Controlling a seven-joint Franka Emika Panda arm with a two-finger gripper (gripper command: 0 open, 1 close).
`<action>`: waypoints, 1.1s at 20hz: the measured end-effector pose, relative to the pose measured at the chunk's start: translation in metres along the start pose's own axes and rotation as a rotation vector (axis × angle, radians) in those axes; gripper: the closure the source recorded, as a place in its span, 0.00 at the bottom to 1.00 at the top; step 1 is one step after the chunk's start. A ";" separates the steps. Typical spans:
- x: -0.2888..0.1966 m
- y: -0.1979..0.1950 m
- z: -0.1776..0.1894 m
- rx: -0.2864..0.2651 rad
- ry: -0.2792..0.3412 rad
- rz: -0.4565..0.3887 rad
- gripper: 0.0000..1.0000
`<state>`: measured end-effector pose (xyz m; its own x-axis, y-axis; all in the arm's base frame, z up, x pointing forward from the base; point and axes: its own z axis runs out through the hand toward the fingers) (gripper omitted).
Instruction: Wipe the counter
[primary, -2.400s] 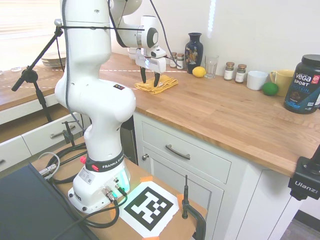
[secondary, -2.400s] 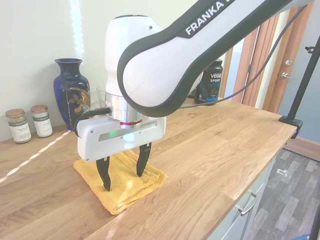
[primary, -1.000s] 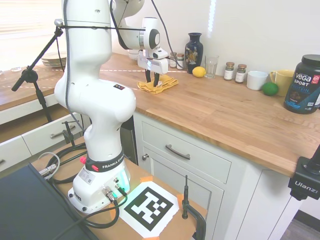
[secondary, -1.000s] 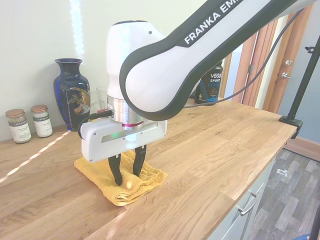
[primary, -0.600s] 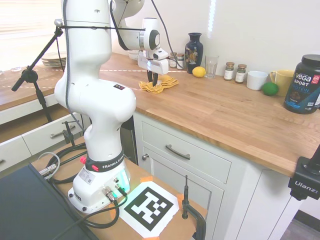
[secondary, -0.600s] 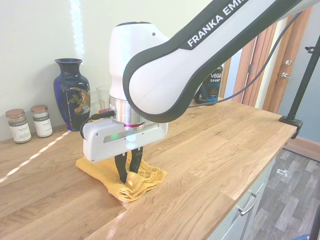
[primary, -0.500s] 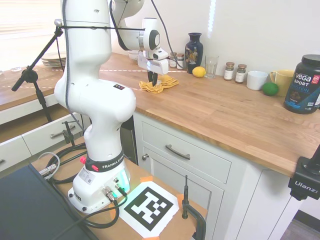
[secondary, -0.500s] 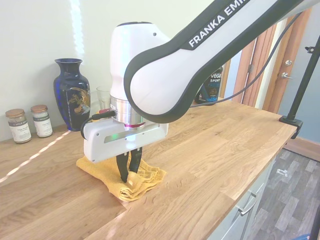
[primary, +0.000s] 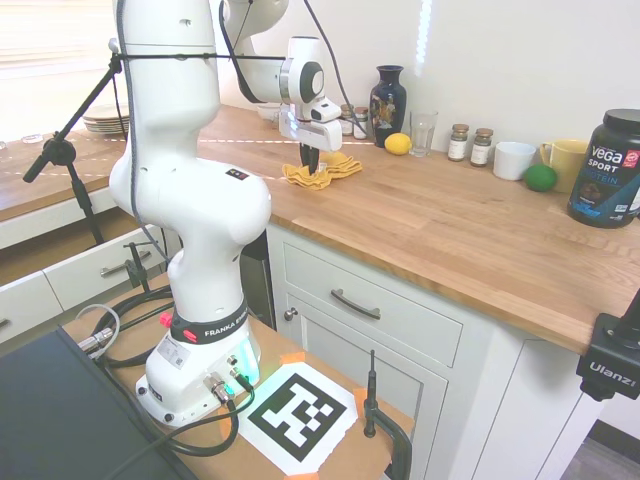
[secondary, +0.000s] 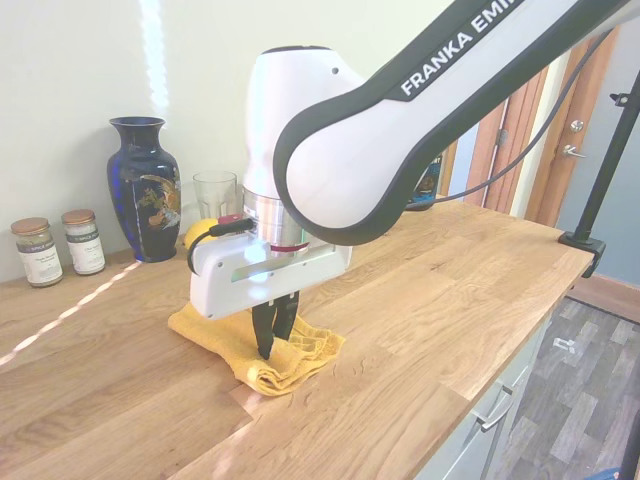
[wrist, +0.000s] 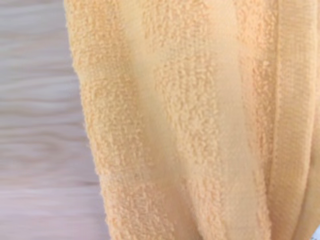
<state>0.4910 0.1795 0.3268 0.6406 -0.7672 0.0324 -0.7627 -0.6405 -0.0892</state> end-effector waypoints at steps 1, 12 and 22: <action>0.008 0.008 0.000 -0.002 -0.002 0.002 1.00; 0.130 0.119 -0.006 0.014 -0.040 0.048 1.00; 0.215 0.217 -0.012 0.043 -0.067 0.154 1.00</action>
<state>0.4618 -0.1245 0.3262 0.5219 -0.8514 -0.0517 -0.8487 -0.5123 -0.1309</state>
